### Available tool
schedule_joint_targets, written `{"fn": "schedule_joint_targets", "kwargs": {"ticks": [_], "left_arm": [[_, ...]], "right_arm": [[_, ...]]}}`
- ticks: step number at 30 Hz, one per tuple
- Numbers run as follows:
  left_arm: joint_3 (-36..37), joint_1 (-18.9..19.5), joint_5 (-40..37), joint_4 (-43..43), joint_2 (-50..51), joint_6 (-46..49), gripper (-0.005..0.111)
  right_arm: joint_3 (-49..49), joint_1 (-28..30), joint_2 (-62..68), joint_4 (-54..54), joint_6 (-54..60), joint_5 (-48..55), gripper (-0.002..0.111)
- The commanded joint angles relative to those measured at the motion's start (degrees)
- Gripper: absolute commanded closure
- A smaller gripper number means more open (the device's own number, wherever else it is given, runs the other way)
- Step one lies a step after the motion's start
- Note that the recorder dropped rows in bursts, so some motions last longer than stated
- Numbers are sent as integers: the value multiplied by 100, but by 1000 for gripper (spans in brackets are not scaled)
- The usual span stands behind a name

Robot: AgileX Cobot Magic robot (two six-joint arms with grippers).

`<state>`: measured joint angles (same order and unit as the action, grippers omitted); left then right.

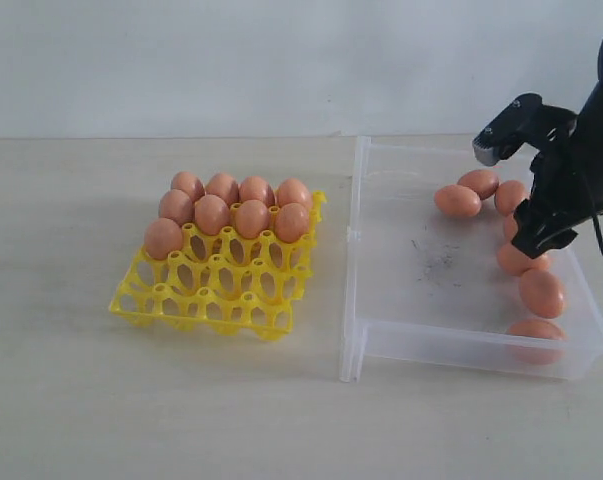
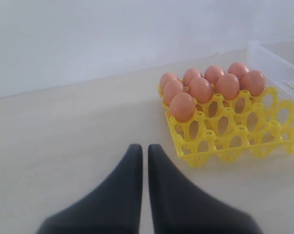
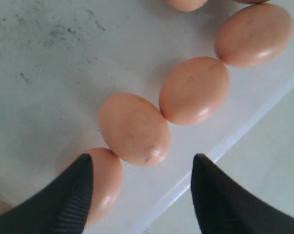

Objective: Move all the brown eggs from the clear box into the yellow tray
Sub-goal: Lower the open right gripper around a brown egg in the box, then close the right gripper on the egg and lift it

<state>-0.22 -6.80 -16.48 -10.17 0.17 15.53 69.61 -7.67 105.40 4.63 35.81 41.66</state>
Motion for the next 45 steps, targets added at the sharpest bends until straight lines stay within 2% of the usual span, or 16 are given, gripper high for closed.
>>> {"fn": "schedule_joint_targets", "kwargs": {"ticks": [1, 14, 27, 29, 30, 33, 39, 45], "left_arm": [[22, -34, 23, 9, -17, 1, 103], [22, -34, 23, 9, -17, 1, 103], [22, -34, 11, 9, -17, 1, 103], [22, -34, 11, 9, -17, 1, 103], [22, -34, 11, 9, -17, 1, 103], [22, -34, 11, 9, -17, 1, 103], [22, -34, 11, 9, -17, 1, 103], [22, -34, 11, 9, -17, 1, 103]], "right_arm": [[38, 18, 324, 106, 266, -249, 59], [38, -28, 791, 214, 525, -792, 59], [202, -281, 1186, 225, 295, -769, 60], [202, -319, 1186, 307, 117, -780, 67], [202, -332, 1186, 367, 16, -780, 74], [202, -332, 1186, 408, -74, -718, 109], [514, -319, 1164, 473, -1273, -622, 109], [550, -319, 792, -369, -1331, -959, 109]]}}
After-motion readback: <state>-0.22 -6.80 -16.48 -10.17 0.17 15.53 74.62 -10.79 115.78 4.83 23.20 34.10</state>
